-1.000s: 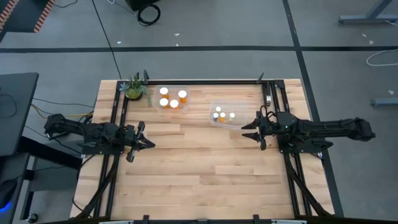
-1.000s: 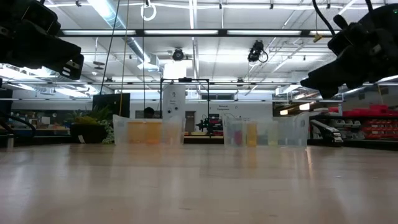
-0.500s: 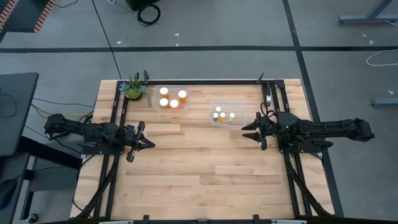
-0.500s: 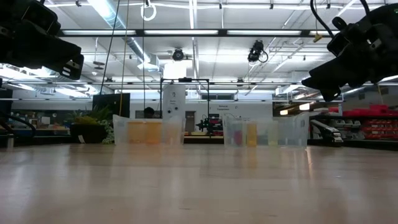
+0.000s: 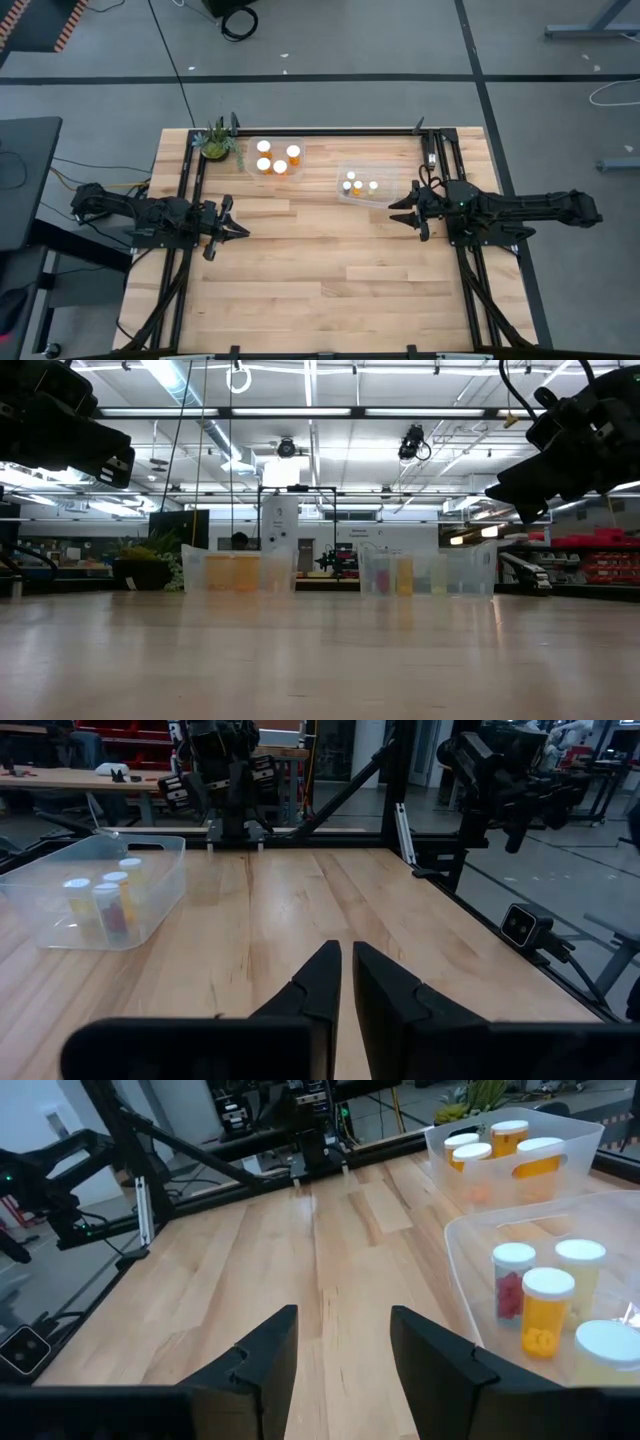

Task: Pick and place medicine bottles into bin by pill shape (circle, oval)
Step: Return to Home Position

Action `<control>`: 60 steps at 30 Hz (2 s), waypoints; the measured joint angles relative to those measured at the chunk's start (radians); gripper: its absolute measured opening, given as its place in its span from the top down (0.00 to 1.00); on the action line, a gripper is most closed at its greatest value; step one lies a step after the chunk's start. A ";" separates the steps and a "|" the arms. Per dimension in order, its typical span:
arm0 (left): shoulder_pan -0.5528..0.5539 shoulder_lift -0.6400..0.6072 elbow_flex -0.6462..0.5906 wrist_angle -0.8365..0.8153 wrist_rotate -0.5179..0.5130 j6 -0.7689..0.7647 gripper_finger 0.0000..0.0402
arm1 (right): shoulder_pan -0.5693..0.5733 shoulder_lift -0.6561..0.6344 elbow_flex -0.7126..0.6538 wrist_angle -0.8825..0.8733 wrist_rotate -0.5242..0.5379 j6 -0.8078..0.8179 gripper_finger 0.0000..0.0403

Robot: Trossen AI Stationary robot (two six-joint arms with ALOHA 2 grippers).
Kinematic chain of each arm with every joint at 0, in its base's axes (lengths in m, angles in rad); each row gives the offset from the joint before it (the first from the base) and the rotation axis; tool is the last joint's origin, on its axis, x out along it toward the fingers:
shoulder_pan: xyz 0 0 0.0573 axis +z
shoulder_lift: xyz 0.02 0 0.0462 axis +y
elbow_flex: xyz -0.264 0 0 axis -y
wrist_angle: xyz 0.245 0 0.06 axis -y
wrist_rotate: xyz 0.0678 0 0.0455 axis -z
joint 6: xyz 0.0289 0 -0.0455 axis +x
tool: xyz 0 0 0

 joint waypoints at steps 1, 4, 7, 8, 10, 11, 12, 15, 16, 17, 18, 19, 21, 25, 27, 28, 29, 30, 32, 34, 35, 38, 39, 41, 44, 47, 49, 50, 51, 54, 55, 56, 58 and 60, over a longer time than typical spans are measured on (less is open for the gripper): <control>0.000 0.000 0.000 0.000 0.000 0.000 0.90 | 0.000 0.000 0.000 0.000 0.000 0.000 0.58; 0.000 0.000 0.000 0.000 0.000 0.000 0.91 | 0.000 0.000 0.000 0.000 0.000 0.000 0.58; 0.000 0.000 0.000 0.000 0.000 0.000 0.92 | 0.000 0.000 0.000 0.000 0.000 0.000 0.58; 0.000 0.000 0.000 0.000 0.000 0.000 0.92 | 0.000 0.000 0.000 0.000 0.000 0.000 0.58; 0.000 0.000 0.000 0.000 0.000 0.000 0.93 | 0.000 0.000 0.000 0.000 0.000 0.000 0.58; 0.000 0.000 0.000 0.000 0.000 0.000 0.93 | 0.000 0.000 0.000 0.000 0.000 0.000 0.58; 0.000 0.000 0.000 0.000 0.000 0.000 0.93 | 0.000 0.000 0.000 0.000 0.000 0.000 0.58; 0.000 0.000 0.000 0.000 0.000 0.000 0.92 | 0.000 0.000 0.000 0.000 0.000 0.000 0.58; 0.000 0.000 0.000 0.000 0.000 0.000 0.92 | 0.000 0.000 0.000 0.000 0.000 0.000 0.58; 0.000 0.000 0.000 0.000 0.000 0.000 0.92 | 0.000 0.000 0.000 0.000 0.000 0.000 0.58; 0.000 0.000 0.000 0.000 0.000 0.000 0.91 | 0.000 0.000 0.000 0.000 0.000 0.000 0.58; 0.000 0.000 0.000 0.000 0.000 0.000 0.91 | 0.000 0.000 0.000 0.000 0.000 0.000 0.58; 0.000 0.000 0.000 0.000 0.000 0.000 0.90 | 0.000 0.000 0.000 0.000 0.000 0.000 0.58; 0.000 0.000 0.000 0.000 0.000 0.000 0.90 | 0.000 0.000 0.000 0.000 0.000 0.000 0.58; 0.000 0.000 0.000 0.000 0.000 0.000 0.91 | 0.000 0.000 0.001 0.000 0.000 0.000 0.58; 0.000 0.000 0.000 0.000 0.000 0.000 0.91 | 0.000 0.000 0.001 0.000 0.000 0.000 0.58; 0.000 0.000 0.000 0.000 0.000 0.000 0.91 | 0.000 0.000 0.001 0.000 0.000 0.000 0.58; 0.000 0.000 0.000 0.000 0.000 0.000 0.92 | 0.000 0.000 0.001 0.000 0.000 0.000 0.58; 0.000 0.000 0.000 0.000 0.000 0.000 0.93 | 0.000 0.000 0.001 0.000 0.000 0.000 0.58; 0.000 0.000 0.000 0.000 0.000 0.000 0.93 | 0.000 0.000 0.001 0.000 0.000 0.000 0.58; 0.000 0.000 0.000 0.000 0.000 0.000 0.93 | 0.000 0.000 0.001 0.000 0.000 0.000 0.58; 0.000 0.000 0.000 0.000 0.000 0.000 0.92 | 0.000 0.000 0.001 0.000 0.000 0.000 0.58; 0.000 0.000 0.000 0.000 0.000 0.000 0.92 | 0.000 0.000 0.001 0.000 0.000 0.000 0.58; 0.000 0.000 0.000 0.000 0.000 0.000 0.91 | 0.000 0.000 0.001 0.000 0.000 0.000 0.58; 0.000 0.000 0.000 0.000 0.000 0.000 0.90 | 0.000 0.000 0.001 0.000 0.000 0.000 0.58; 0.000 0.000 0.000 0.000 0.000 0.000 0.90 | 0.000 0.000 0.001 0.000 0.000 0.000 0.58; 0.000 0.000 0.000 0.000 0.000 0.000 0.90 | 0.000 0.000 0.001 0.000 0.000 0.000 0.58; 0.000 0.000 0.000 0.000 0.000 0.000 0.91 | 0.000 0.000 0.001 0.000 0.000 0.000 0.58; 0.000 0.000 0.000 0.000 0.000 0.000 0.91 | 0.000 0.000 0.001 0.000 0.000 0.000 0.58; 0.000 0.000 0.000 0.000 0.000 0.000 0.92 | 0.000 0.000 0.001 0.000 0.000 0.000 0.58; 0.000 0.000 0.000 0.000 0.000 0.000 0.92 | 0.000 0.000 0.001 0.000 0.000 0.000 0.58; 0.000 0.000 0.000 0.000 0.000 0.000 0.93 | 0.000 0.000 0.001 0.000 0.000 0.000 0.58; 0.000 0.000 0.000 0.000 0.000 0.000 0.93 | 0.000 0.000 0.001 0.000 0.000 0.000 0.58; 0.000 0.000 0.000 0.000 0.000 0.000 0.93 | 0.000 0.000 0.001 0.000 0.000 0.000 0.58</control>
